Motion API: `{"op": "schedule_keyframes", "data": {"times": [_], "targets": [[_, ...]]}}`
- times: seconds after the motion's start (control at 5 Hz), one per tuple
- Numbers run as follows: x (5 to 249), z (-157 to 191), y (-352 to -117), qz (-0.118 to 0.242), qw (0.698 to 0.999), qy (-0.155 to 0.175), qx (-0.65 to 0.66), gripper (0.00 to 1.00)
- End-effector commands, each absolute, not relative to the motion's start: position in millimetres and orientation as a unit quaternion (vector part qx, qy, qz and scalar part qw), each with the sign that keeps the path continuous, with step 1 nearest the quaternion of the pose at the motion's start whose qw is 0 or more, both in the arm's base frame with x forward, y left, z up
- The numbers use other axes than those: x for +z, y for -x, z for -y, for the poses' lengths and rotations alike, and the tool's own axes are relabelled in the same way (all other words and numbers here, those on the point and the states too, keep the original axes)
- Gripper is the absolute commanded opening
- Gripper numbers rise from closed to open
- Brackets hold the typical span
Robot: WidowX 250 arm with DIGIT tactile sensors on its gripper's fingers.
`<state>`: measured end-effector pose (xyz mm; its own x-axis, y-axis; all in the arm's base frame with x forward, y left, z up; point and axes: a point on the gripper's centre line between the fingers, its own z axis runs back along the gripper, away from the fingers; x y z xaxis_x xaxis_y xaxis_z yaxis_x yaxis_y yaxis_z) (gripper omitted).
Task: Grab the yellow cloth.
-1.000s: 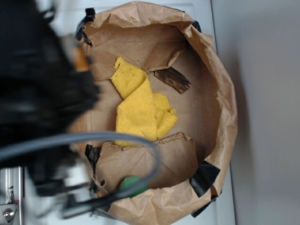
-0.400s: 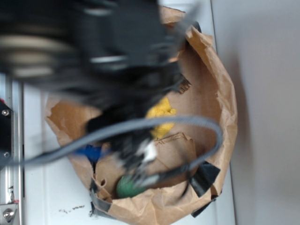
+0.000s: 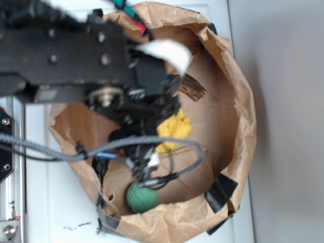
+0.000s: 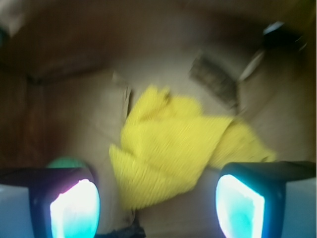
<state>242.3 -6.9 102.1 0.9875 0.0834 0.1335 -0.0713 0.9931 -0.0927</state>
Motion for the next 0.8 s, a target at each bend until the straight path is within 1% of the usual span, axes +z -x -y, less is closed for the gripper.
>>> {"op": "schedule_keyframes", "data": {"times": [0.0, 0.2, 0.4, 0.6], "targets": [[41.3, 24.4, -224.7, 0.043, 0.998, 0.047, 0.01, 1.0], [21.4, 14.8, -244.5, 0.033, 0.998, 0.041, 0.019, 0.94], [21.1, 14.6, -244.9, 0.039, 0.998, 0.034, 0.027, 0.0], [25.3, 14.9, -244.6, 0.034, 0.998, 0.039, 0.033, 0.0]]}}
